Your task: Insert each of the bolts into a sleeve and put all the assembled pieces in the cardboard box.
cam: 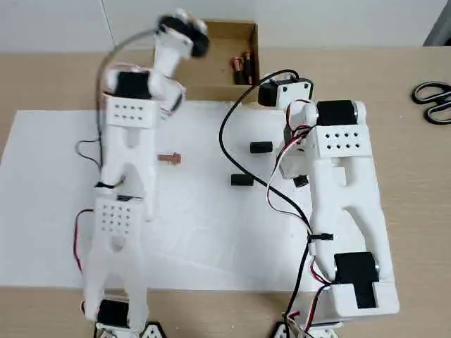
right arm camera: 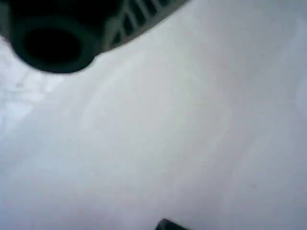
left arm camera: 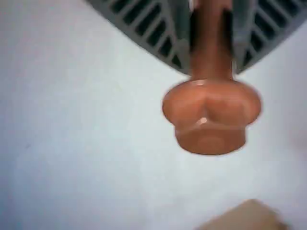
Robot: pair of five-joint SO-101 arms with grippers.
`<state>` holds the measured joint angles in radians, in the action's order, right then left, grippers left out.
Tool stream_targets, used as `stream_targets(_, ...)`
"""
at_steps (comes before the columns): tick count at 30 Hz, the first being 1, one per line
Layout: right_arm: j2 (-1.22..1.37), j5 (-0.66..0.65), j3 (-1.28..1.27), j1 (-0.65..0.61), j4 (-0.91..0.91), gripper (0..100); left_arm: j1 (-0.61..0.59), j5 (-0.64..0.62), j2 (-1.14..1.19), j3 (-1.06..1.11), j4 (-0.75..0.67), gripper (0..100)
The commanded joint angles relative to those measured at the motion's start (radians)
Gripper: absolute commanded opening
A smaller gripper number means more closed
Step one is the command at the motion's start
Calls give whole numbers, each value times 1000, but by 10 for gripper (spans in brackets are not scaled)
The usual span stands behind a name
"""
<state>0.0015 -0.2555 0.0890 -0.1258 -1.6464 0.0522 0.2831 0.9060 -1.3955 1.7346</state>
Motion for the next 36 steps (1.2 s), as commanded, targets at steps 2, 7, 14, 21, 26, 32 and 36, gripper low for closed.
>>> stream_targets(2,-136,2,8,1,-8,5,2,-63,-393,272,21,6)
stream_targets(7,-383,2,2,-16,-8,4,5,-129,-792,605,18,6)
stream_targets(14,-687,8,-167,-136,7,4,-8,-273,-1200,984,-3,6)
stream_targets(21,-875,9,-436,-163,211,4,58,-411,-1361,1260,-103,6)
stream_targets(26,-1006,20,-647,-251,406,4,137,-554,-1413,1360,-207,6)
stream_targets(32,-1222,160,-934,-326,618,5,262,-572,-1438,1492,-316,6)
stream_targets(36,-1356,169,-1115,-328,710,4,299,-718,-1439,1546,-428,6)
